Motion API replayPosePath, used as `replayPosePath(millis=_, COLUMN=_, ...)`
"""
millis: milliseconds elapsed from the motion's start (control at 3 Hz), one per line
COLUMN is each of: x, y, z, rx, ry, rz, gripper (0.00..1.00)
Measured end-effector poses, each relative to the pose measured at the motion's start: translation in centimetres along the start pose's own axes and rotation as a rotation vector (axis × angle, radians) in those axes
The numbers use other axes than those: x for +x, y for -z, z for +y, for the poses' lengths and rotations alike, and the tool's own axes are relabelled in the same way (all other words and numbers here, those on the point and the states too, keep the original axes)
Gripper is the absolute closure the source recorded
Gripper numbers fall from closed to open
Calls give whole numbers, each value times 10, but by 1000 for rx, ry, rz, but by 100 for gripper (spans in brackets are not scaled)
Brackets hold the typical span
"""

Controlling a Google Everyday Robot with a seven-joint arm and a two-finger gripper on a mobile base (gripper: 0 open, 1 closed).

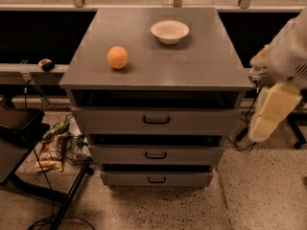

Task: Open middle drawer

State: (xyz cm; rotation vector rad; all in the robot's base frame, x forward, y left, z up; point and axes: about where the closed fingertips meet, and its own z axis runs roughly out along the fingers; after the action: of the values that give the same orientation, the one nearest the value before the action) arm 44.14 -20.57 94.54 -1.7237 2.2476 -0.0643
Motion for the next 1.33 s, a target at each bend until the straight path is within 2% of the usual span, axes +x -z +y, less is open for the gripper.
replayPosePath(millis=333, x=-15, y=-72, z=16, rx=-28, ry=-5, rz=-10, gripper=0)
replayPosePath(millis=667, x=-23, y=-138, z=25, rx=-32, ry=-38, rz=9, gripper=0)
replayPosePath(millis=1000, x=-26, y=-192, z=28, rx=-25, ry=-81, rz=63, gripper=0)
replayPosePath(millis=1333, x=-19, y=-230, z=33, rx=-33, ry=-119, rz=95, gripper=0)
